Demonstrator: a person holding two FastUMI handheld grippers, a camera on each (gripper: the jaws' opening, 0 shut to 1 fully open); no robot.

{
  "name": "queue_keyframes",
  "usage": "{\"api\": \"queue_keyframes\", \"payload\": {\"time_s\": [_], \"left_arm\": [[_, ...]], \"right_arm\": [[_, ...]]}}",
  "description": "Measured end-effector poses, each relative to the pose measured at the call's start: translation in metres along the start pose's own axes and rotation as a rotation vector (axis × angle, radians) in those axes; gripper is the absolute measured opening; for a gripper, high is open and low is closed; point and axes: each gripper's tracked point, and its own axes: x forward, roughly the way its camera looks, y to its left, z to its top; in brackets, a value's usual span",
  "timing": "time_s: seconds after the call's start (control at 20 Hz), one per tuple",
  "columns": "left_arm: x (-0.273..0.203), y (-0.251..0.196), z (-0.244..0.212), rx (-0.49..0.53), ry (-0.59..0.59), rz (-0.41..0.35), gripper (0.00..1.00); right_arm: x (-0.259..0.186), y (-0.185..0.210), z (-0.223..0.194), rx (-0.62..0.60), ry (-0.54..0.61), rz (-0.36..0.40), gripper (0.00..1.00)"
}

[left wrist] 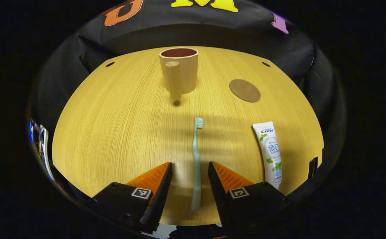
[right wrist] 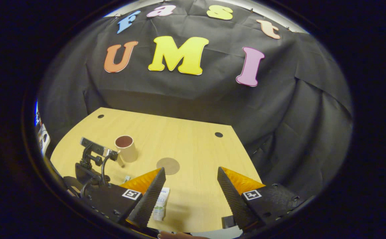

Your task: Put the toothbrush and toothpaste on the desktop into the cup, then pick up the cup and place it on the coaster on the desktop.

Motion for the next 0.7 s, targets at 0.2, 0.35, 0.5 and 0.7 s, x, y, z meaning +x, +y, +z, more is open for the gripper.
{"api": "queue_keyframes", "payload": {"time_s": [0.2,0.35,0.5,0.7], "left_arm": [[0.001,-0.001,0.003,-0.004,0.011,-0.01,0.51],[0.003,-0.005,0.002,0.015,0.014,-0.018,0.44],[0.001,-0.011,0.001,0.049,0.02,-0.035,0.34],[0.002,-0.011,-0.001,0.068,0.035,-0.022,0.19]], "right_arm": [[0.005,0.011,-0.004,-0.018,0.03,0.023,0.95],[0.009,0.015,-0.011,-0.035,0.06,0.034,0.95],[0.012,0.017,-0.019,-0.037,0.095,0.039,0.98],[0.02,0.018,-0.029,-0.026,0.141,0.044,0.95]]}}
